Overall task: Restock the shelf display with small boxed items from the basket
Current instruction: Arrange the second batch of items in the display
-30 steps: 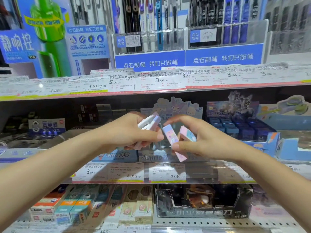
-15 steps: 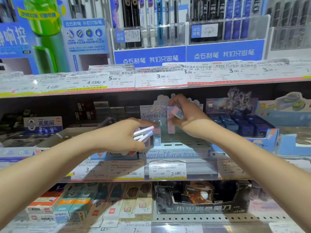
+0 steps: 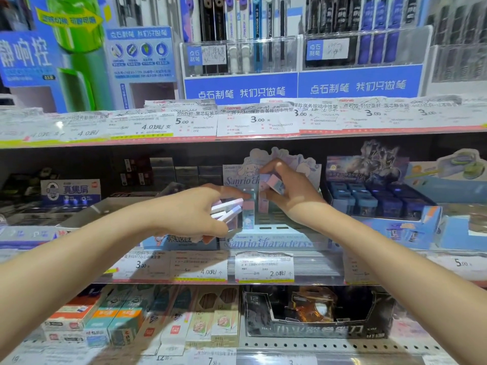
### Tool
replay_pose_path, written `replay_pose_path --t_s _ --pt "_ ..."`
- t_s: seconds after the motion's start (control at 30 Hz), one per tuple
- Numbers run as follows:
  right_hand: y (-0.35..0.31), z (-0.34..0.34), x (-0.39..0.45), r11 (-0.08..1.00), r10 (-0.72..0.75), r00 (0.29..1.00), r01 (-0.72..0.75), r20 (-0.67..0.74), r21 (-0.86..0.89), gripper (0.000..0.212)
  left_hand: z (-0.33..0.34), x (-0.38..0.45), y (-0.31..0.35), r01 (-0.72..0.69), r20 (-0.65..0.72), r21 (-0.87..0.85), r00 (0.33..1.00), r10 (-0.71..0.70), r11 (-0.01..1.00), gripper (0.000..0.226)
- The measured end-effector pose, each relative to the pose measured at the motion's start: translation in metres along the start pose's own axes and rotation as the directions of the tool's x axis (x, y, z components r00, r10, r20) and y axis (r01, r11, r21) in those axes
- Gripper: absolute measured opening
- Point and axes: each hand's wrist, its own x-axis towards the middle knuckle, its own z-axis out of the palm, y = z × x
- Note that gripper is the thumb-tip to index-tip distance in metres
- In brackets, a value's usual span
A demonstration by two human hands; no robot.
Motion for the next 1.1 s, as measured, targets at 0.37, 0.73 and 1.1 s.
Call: replay_pose_path --t_s 0.37,0.73,1.1 --pt "0.001 0.002 0.004 0.999 -0.008 1.000 0.007 0.017 0.040 0.025 -0.002 0.001 -0.001 -0.001 0.021 -0.019 1.000 0.001 1.000 0.063" --pt "0.005 -0.001 0.004 0.995 0.010 1.000 -0.011 0.006 0.096 0.023 -0.004 -0.002 -0.001 -0.002 0.028 -0.025 1.000 0.002 1.000 0.064" --pt "0.004 -0.009 0.006 0.998 -0.017 1.000 0.018 -0.016 0.067 0.016 -0.008 -0.001 -0.003 0.001 0.064 -0.035 0.998 0.001 0.999 0.063"
